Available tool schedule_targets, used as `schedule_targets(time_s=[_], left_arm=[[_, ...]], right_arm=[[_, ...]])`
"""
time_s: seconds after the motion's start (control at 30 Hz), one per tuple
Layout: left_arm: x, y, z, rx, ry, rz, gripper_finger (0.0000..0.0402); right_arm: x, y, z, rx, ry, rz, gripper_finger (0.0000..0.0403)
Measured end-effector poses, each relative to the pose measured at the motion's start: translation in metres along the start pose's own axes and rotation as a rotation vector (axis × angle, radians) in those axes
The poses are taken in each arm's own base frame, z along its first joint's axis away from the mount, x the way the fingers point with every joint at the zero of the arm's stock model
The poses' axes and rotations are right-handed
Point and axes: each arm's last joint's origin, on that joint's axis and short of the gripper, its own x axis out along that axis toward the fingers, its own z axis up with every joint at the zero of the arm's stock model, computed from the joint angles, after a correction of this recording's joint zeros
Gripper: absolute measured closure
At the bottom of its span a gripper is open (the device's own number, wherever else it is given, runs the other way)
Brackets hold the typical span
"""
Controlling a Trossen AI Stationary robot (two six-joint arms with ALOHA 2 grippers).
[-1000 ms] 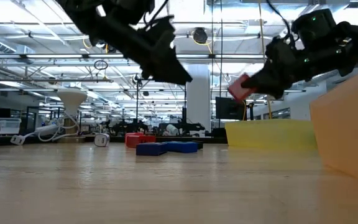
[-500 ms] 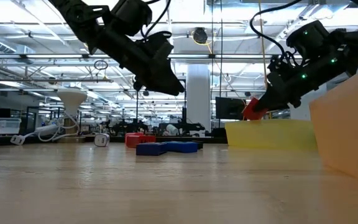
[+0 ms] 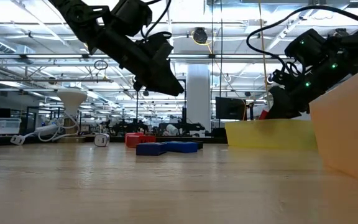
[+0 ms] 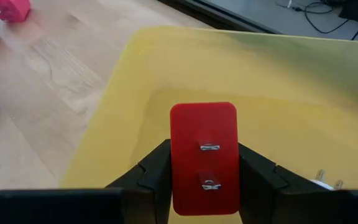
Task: Pick & Place Office items
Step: Put the bottom red charger adapter into the yellow bin, then put the purple charger adapter into the yellow bin
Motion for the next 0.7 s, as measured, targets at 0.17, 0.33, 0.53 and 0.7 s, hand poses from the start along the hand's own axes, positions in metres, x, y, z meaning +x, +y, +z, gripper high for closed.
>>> schedule_targets(time_s=[0.17,0.33,0.53,0.7], left_arm=[[0.0,0.0,0.0,-0.003,0.0,0.0,0.027],[0.0,0.0,0.0,-0.005,0.0,0.0,0.027],[0.0001,0.0,-0.0001,-0.023,0.0,0.0,0.027],[0.0002,0.0,-0.0002,-0.026,0.001,0.0,0.027]], right_arm=[[0.0,0.0001,0.0001,0.0,-0.001,0.0,0.0269],[0.0,0.0003,0.0021,0.004,-0.021,-0.002,0.0241],[-0.0001,-0.0009,0.0027,0.005,-0.034,-0.048,0.0208],[-0.0001,0.0012,0.0022,0.039,-0.018,0.03,0.0196]])
